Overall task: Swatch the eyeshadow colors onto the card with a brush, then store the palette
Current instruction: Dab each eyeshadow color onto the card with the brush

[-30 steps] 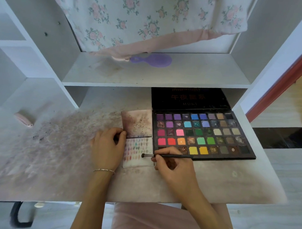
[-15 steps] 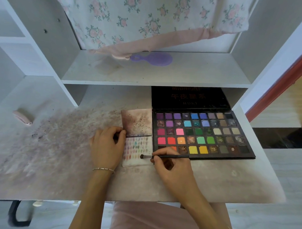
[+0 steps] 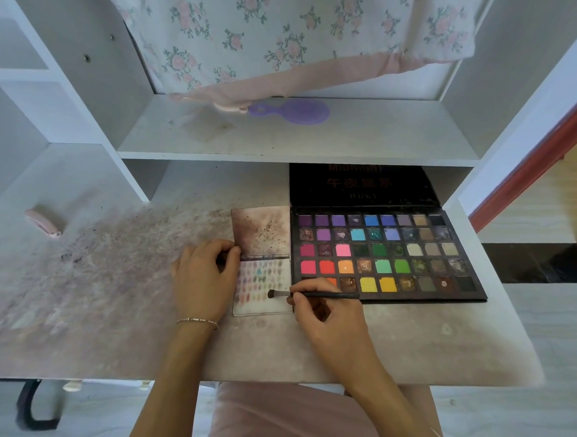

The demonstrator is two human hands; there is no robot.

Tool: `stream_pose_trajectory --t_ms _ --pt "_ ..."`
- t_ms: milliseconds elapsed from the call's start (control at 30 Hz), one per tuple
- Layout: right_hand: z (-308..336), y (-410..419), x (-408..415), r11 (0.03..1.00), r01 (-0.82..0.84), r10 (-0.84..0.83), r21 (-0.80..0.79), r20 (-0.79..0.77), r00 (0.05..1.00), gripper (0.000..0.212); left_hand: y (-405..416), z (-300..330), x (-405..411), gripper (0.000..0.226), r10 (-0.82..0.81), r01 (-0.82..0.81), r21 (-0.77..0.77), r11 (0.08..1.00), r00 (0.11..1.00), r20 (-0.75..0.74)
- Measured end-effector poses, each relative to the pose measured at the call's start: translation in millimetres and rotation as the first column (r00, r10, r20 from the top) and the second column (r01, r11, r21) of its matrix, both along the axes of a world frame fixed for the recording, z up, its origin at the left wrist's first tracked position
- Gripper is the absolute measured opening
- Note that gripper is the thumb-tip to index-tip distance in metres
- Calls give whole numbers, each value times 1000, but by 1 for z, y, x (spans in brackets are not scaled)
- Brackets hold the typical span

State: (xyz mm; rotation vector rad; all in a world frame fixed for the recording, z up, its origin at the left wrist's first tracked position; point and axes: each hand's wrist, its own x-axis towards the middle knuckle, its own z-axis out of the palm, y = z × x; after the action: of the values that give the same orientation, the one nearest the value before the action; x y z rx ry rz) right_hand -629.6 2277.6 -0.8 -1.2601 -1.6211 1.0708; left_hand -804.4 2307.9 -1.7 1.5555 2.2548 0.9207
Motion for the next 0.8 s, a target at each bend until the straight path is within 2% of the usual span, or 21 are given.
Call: stream_pose_trajectory --t_ms 267,467,800 --pt "2 0 -1 1000 9 -8 22 -7 1000 27 0 -1 0 16 8 -7 9 1000 1000 -18" --pt "7 -4 8 988 148 -135 34 -254 958 27 0 -1 0 16 10 -10 7 1000 1000 -13" --pt "7 -6 54 951 307 -288 35 -262 921 26 1 1 0 18 -3 2 -22 1000 1000 -30"
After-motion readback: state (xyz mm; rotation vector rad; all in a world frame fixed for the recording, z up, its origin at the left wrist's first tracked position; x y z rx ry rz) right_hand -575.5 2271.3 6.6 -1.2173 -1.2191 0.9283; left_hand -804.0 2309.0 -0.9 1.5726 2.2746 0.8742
